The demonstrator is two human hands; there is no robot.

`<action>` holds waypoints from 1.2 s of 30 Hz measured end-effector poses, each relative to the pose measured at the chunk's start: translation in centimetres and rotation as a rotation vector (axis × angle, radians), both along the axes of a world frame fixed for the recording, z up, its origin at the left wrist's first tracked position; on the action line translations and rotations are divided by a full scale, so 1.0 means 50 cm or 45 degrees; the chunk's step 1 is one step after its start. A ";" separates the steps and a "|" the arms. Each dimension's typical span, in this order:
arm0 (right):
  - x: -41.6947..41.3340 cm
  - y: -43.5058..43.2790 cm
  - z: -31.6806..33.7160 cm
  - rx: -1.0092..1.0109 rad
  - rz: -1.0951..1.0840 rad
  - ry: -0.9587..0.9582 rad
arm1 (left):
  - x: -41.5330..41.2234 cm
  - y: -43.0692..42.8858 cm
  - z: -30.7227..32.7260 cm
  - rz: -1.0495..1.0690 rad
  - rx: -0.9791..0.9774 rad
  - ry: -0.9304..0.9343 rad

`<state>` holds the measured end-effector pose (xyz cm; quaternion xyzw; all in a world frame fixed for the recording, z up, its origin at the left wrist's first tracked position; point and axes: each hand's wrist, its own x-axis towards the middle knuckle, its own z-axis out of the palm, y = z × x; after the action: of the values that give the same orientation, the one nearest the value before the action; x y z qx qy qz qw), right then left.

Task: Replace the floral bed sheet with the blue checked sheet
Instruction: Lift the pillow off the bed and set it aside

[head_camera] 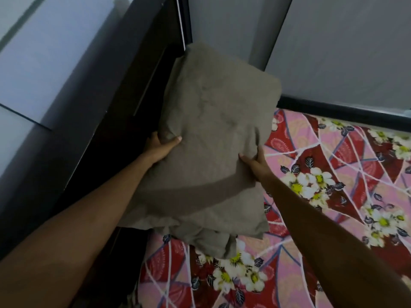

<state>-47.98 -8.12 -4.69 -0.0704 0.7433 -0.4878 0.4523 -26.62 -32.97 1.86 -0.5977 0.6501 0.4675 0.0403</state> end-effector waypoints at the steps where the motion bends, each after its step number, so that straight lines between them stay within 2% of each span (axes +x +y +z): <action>1: 0.007 0.007 -0.012 -0.026 -0.052 0.004 | 0.005 0.007 -0.009 0.051 0.043 0.038; 5: 0.037 0.025 -0.039 -0.089 -0.245 -0.193 | 0.003 0.011 -0.030 0.135 0.091 0.045; 9: 0.050 0.025 -0.055 -0.115 -0.261 -0.482 | 0.004 0.006 -0.034 0.186 0.152 0.022; 13: 0.049 0.024 -0.049 -0.103 -0.259 -0.656 | 0.008 0.016 -0.038 0.216 0.214 0.075; 16: 0.051 0.022 -0.033 -0.087 -0.233 -0.617 | 0.020 0.027 -0.033 0.271 0.140 0.213; 20: 0.059 0.038 0.015 -0.108 -0.264 -0.514 | 0.030 0.041 0.006 0.232 0.180 0.360; 24: 0.061 0.080 0.101 -0.234 -0.264 -0.330 | 0.041 0.076 0.055 0.230 0.153 0.472; 29: 0.073 0.182 0.203 -0.252 -0.328 -0.148 | 0.076 0.172 0.104 0.229 0.181 0.601; 36: 0.100 0.407 0.277 -0.304 -0.479 -0.064 | 0.076 0.375 0.155 0.110 0.248 0.778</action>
<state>-42.98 12.24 9.15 0.0288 0.6688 -0.6498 0.3601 -22.84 -14.23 9.59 -0.4502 0.5584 0.6865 -0.1196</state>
